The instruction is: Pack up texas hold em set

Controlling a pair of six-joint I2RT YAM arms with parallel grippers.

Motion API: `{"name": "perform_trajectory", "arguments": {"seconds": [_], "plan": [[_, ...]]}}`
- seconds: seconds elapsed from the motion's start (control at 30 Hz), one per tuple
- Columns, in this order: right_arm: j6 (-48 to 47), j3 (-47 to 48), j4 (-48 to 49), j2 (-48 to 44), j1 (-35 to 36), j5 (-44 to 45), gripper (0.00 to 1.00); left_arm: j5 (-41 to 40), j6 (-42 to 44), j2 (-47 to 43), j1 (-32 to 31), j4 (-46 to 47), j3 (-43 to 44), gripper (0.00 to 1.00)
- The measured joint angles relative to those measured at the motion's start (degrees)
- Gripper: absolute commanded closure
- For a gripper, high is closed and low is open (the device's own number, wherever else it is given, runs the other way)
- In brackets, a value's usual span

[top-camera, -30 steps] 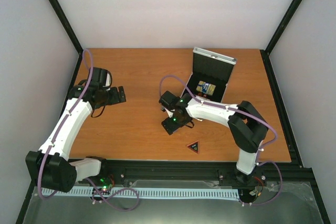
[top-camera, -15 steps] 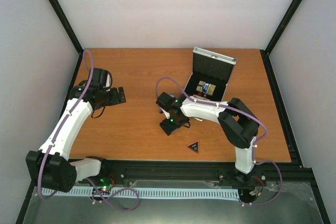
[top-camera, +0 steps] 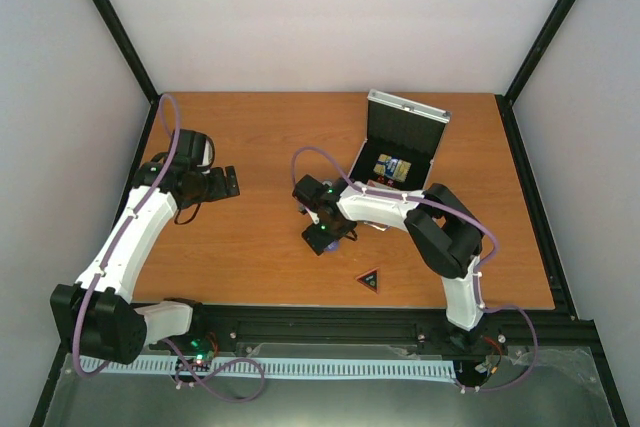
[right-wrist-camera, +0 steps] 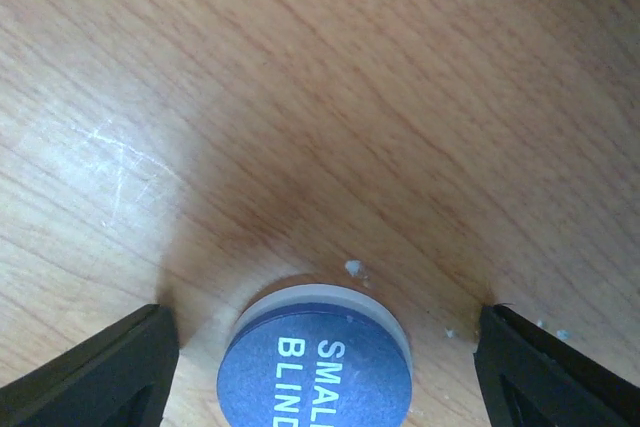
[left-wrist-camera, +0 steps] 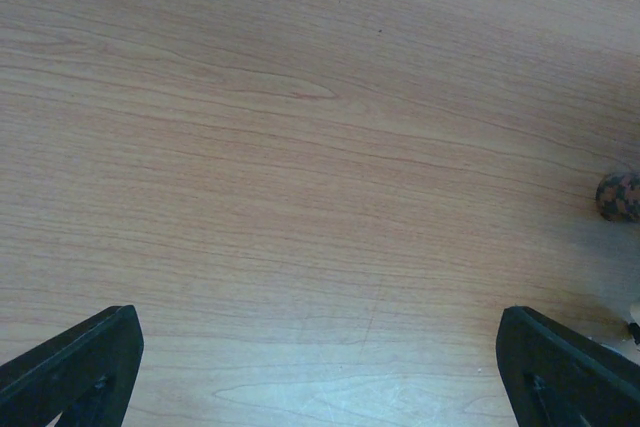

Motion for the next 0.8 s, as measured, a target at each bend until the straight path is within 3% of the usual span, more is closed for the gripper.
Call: {"name": "perform_trajectory", "arguments": {"seconds": [0.8], "plan": [[0.96,-1.57,0.33,-1.07,-0.07,-1.22,0.32,-0.57,0.15,0.79,0.0,0.0,-0.52,0.0]]}}
